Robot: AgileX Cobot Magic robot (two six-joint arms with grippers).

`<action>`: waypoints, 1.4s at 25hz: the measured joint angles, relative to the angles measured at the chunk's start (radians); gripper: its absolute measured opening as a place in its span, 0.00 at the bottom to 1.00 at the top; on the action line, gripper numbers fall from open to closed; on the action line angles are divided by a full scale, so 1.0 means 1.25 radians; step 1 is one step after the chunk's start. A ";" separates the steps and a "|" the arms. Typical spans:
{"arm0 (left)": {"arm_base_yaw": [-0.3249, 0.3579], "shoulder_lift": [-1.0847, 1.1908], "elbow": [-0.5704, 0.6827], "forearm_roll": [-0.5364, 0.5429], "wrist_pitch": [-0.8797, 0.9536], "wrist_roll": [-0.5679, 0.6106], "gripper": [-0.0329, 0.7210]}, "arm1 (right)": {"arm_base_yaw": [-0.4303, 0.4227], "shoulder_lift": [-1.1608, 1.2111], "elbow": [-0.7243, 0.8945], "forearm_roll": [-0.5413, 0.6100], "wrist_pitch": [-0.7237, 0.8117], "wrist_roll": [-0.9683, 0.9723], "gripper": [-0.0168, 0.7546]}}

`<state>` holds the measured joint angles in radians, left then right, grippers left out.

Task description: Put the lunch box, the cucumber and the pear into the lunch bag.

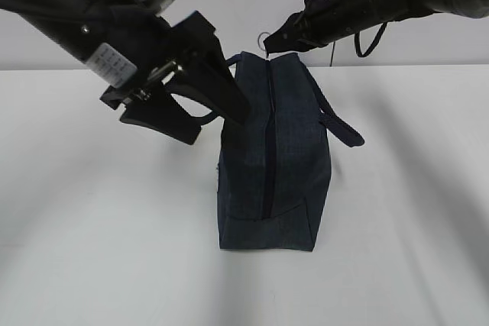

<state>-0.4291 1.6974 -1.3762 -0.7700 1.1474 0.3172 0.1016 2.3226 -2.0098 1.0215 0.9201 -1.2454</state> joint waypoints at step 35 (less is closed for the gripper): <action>0.065 0.378 -0.423 -0.006 -0.208 -0.123 0.13 | 0.000 0.003 -0.001 -0.013 0.031 0.002 0.00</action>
<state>-0.3484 2.1703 -1.9050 -0.7781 0.8877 0.1631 0.1016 2.3269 -2.0112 1.0055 0.9591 -1.2432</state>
